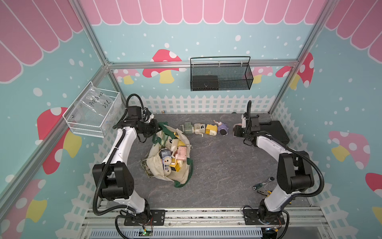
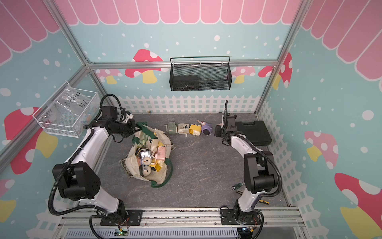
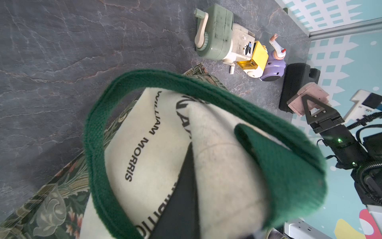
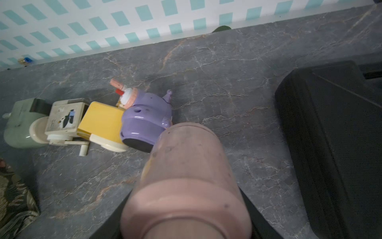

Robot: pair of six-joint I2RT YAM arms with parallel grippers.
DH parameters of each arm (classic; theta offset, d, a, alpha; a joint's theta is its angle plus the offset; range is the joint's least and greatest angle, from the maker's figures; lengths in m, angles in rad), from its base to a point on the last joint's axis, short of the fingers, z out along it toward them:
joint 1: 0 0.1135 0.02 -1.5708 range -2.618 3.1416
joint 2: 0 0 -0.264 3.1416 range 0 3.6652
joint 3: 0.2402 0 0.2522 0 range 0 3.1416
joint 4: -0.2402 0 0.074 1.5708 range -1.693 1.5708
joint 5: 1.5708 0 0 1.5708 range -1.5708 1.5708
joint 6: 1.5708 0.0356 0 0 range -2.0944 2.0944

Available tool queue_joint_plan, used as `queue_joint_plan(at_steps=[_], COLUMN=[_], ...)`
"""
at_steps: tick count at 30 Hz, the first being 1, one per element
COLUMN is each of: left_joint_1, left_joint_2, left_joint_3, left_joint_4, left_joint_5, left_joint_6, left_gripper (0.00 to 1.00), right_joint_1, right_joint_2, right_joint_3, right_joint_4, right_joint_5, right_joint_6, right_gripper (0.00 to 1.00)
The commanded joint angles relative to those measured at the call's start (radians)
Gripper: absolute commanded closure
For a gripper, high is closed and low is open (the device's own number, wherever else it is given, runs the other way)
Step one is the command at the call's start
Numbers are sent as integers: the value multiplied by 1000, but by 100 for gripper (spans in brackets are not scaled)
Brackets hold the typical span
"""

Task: Take out the pencil sharpeners from the tote bags
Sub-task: Place the pencil sharpener at the center of the board.

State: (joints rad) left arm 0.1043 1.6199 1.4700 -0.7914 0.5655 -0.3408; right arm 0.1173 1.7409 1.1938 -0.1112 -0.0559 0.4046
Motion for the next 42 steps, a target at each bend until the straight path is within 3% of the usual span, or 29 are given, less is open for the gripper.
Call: queue_joint_plan(at_steps=[1,9,18,24,29,42], left_joint_1=[12,11,16,18,17,16], left_joint_2=[-45,-45,-44,-40,-38,-37], left_joint_3=[18,19,19,19,19,19], left_joint_4=[86,87,86,87,86,86], left_joint_5=[36,36,37,37,37,36], left_joint_6=[-7,-5,-8,-8,-9,-9], left_gripper=[100,100,100,100,100,100], right_joint_1=[-17,-20,-20,-19,-19,-19], right_joint_2=[85,309,416,444,441,311], right_joint_3=[100,350,436,464,464,409], right_joint_4=[-34,-156,-177,-200,-212,-229], right_joint_5=[-53,-89,-143,-182,-197,-92], right_joint_6=[24,-1,-15,-31,-36,-42], right_gripper=[59,58,57,52,42,25])
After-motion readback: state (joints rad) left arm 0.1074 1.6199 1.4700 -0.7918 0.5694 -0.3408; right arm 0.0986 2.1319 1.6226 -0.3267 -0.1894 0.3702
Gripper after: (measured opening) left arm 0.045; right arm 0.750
